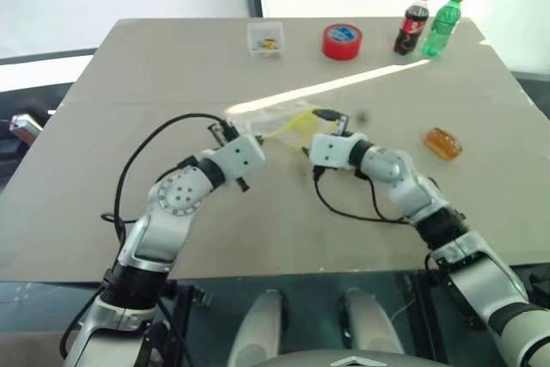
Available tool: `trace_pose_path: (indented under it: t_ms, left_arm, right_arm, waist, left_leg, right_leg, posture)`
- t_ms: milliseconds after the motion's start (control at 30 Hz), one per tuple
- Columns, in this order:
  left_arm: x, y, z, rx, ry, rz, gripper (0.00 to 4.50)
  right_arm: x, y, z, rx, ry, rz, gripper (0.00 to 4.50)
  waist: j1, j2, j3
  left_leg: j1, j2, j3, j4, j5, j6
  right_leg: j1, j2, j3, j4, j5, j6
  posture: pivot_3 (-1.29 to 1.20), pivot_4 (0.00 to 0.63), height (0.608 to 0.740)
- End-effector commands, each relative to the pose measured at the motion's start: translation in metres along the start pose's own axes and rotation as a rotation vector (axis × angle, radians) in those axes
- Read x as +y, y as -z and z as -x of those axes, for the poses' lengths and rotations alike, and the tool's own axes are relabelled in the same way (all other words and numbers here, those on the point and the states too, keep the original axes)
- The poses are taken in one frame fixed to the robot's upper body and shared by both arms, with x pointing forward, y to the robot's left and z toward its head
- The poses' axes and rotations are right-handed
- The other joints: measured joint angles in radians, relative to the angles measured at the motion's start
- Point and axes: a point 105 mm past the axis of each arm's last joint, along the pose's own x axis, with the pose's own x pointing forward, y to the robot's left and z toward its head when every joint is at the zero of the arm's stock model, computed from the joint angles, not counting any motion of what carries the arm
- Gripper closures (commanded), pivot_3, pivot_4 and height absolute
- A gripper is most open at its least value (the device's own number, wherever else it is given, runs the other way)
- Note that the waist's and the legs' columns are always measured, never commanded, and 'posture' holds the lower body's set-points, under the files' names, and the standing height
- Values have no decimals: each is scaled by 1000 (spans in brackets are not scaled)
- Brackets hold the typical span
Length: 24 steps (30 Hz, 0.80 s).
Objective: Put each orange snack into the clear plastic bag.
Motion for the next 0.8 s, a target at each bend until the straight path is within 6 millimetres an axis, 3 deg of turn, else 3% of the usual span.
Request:
trace_pose_path:
  t_ms: [33,167,300,433,600,800]
  left_arm:
    - [12,-7,5,-22,-49,-24,4500]
    - [12,-5,5,-18,-46,-22,4500]
    - [9,-4,3,-20,-32,-27,4500]
    - [9,-4,2,-21,-30,-31,4500]
    - [8,-2,2,-19,-30,-33,4500]
    - [9,-2,2,-17,-36,-37,4500]
  right_arm:
    - [-14,-11,31,-28,-29,-179,88]
    - [-16,0,58,41,-143,-264,88]
    - [-25,18,64,102,-142,-305,88]
    - [-23,45,68,176,-211,-232,88]
    - [-28,65,62,235,-297,-127,88]
    - [-33,69,48,223,-390,-69,88]
  waist:
    - [2,0,0]
    - [0,0,0]
    - [-3,0,0]
    - [1,0,0]
    - [-2,0,0]
    - [-2,0,0]
  left_leg:
    - [0,0,0,0,0,0]
    - [0,0,0,1,0,0]
    - [3,1,1,1,0,0]
    - [2,0,3,1,0,0]
    - [2,0,4,1,0,0]
    - [2,0,3,1,0,0]
  right_leg:
    - [0,0,0,0,0,0]
    - [1,0,0,-1,0,0]
    - [2,1,-1,0,0,0]
    - [3,0,-1,-1,0,0]
    - [3,-1,-1,-2,0,0]
    - [3,0,-2,-2,0,0]
  posture:
    - [0,150,740]
    - [0,150,740]
    - [0,150,740]
    - [0,150,740]
    - [0,150,740]
    - [0,150,740]
